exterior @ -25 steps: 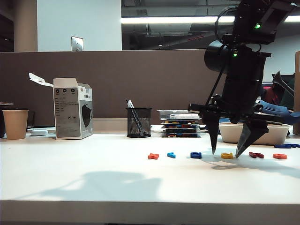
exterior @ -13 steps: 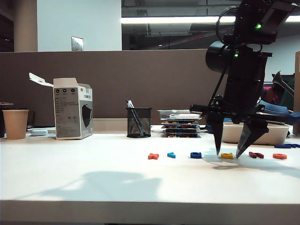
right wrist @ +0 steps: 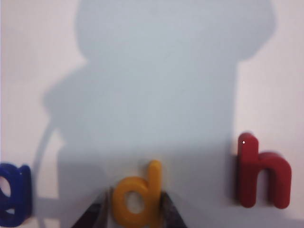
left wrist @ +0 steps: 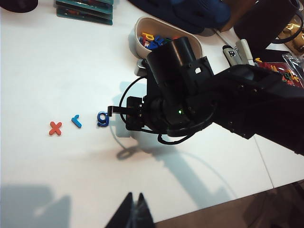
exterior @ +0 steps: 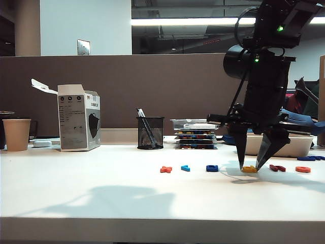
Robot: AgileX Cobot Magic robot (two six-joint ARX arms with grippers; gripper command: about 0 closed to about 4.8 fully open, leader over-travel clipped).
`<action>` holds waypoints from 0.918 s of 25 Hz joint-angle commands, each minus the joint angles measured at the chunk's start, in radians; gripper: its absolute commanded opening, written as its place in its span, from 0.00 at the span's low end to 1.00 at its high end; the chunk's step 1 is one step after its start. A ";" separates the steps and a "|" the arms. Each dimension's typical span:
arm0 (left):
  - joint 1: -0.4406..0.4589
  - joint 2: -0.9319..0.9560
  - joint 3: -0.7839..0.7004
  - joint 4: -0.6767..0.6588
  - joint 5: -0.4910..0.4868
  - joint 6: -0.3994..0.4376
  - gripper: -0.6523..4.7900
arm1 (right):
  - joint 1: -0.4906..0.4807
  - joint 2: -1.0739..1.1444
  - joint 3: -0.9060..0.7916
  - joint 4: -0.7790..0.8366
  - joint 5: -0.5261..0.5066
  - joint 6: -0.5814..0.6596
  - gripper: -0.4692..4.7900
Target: Select the appropriate letters from the row of letter magnets placed on the table to arrange into the word "dog".
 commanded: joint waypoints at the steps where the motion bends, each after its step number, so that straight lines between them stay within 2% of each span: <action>1: 0.000 -0.002 0.005 0.010 -0.007 0.004 0.12 | 0.002 0.012 -0.010 -0.034 -0.008 0.004 0.36; 15: 0.000 -0.002 0.005 0.010 -0.007 0.004 0.12 | 0.002 0.012 -0.009 -0.043 -0.013 0.000 0.36; 19: 0.000 -0.002 0.005 0.010 -0.007 0.004 0.12 | 0.002 0.012 -0.008 -0.049 -0.077 0.000 0.36; 23: 0.000 -0.002 0.005 0.010 -0.007 0.004 0.12 | 0.007 0.012 -0.008 -0.069 -0.092 0.001 0.36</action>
